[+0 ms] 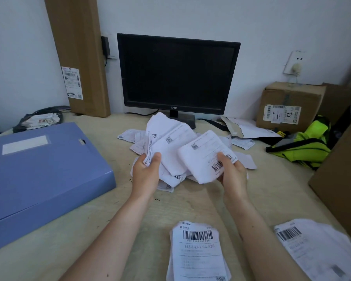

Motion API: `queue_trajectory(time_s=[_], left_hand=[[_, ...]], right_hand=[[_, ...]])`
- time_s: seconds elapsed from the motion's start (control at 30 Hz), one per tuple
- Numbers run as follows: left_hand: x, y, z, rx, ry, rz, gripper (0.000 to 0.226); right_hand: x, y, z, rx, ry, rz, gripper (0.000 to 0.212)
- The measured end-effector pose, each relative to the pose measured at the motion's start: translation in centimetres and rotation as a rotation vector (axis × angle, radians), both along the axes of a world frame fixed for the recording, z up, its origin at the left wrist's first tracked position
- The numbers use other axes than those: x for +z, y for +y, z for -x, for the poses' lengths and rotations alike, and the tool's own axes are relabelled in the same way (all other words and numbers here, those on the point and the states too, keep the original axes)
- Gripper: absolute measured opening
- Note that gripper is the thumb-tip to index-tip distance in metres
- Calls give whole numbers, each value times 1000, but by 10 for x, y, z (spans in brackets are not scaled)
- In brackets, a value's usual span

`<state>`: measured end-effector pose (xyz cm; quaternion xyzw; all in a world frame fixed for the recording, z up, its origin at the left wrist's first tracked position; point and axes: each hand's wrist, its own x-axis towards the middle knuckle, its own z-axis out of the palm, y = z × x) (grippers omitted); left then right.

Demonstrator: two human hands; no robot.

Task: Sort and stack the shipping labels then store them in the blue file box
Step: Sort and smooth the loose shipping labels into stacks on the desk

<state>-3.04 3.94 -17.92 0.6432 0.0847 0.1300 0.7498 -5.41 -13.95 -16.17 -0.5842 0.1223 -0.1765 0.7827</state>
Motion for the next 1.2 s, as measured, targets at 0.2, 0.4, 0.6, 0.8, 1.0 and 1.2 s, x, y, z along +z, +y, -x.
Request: queue_trajectory(time_s=[0.2, 0.4, 0.6, 0.8, 1.0, 1.2], left_hand=[[1, -12, 8, -190, -33, -19, 7], [1, -13, 10, -220, 8, 10, 5], [6, -5, 8, -184, 31, 16, 8], [7, -2, 6, -164, -8, 23, 12], [5, -3, 5, -144, 3, 31, 11], [5, -3, 6, -132, -37, -21, 20]], right_hand=[[-11, 8, -4, 61, 40, 19, 14], [-8, 7, -4, -68, 30, -82, 5], [-1, -13, -7, -316, -31, -335, 25], [-2, -17, -7, -300, -27, -348, 24], [-3, -13, -7, -191, -66, -201, 13], [-8, -6, -4, -109, -90, -109, 9]])
